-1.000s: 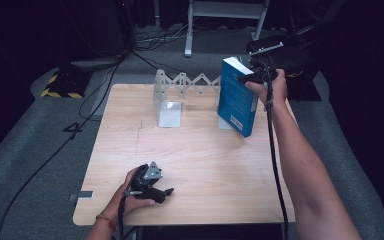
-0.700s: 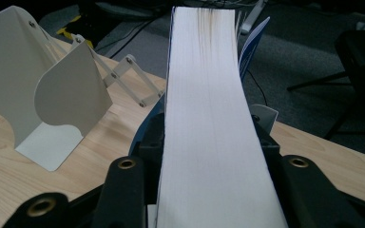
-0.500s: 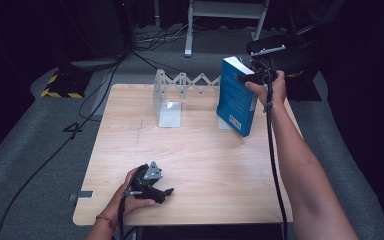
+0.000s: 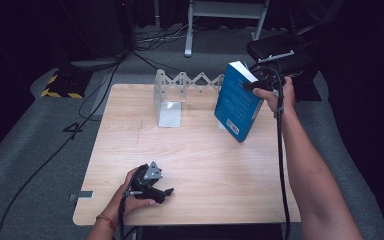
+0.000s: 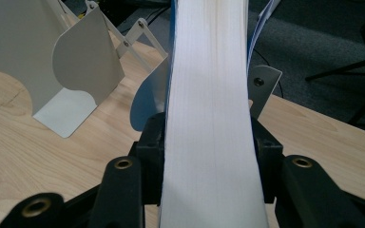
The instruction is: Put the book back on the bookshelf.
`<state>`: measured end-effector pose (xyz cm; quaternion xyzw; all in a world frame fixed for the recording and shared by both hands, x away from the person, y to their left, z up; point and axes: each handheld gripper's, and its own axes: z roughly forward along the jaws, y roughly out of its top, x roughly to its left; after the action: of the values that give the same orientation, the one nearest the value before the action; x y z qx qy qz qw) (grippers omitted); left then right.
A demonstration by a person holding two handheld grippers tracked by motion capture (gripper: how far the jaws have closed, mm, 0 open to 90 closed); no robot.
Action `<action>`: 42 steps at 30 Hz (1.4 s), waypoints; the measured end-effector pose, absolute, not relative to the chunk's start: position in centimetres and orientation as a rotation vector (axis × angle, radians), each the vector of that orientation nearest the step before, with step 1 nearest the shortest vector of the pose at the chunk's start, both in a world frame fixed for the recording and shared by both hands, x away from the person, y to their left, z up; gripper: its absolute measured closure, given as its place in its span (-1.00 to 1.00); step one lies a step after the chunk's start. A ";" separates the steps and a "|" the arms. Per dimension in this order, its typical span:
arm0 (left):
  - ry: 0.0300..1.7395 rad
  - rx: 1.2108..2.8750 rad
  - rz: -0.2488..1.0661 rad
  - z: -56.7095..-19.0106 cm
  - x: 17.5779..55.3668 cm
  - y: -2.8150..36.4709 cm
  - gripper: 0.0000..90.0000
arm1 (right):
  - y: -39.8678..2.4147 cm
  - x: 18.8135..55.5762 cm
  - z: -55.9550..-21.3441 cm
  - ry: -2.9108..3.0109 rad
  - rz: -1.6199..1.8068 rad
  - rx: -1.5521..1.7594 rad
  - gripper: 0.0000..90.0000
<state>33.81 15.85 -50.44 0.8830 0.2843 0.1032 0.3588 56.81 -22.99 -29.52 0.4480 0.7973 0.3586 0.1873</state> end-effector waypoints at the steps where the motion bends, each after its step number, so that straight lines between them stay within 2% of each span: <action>1: 0.734 2.278 0.266 -50.4 33.8 15.9 -0.63 | -23.1 56.8 -29.5 2.250 1.003 1.260 0.30; 9: 0.736 2.276 0.270 -50.4 33.8 15.8 -0.64 | -22.8 57.4 -29.4 2.311 0.904 1.224 0.18; 19: 0.736 2.277 0.270 -50.4 33.8 15.8 -0.64 | -22.8 57.7 -29.2 2.376 0.909 1.227 0.28; 26: 0.736 2.276 0.270 -50.4 33.8 15.8 -0.64 | -23.2 56.7 -28.9 2.330 0.874 1.216 -0.05; 33: 0.737 2.276 0.270 -50.4 33.8 15.8 -0.64 | -24.4 55.3 -28.9 2.327 0.846 1.180 -0.23; 42: 0.737 2.275 0.269 -50.5 33.8 15.8 -0.64 | -25.5 53.6 -29.2 2.310 0.883 1.173 -0.30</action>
<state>33.82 15.80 -50.45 0.8823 0.2856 0.1044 0.3592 53.59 -25.46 -29.17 0.4200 0.8267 0.3159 0.2008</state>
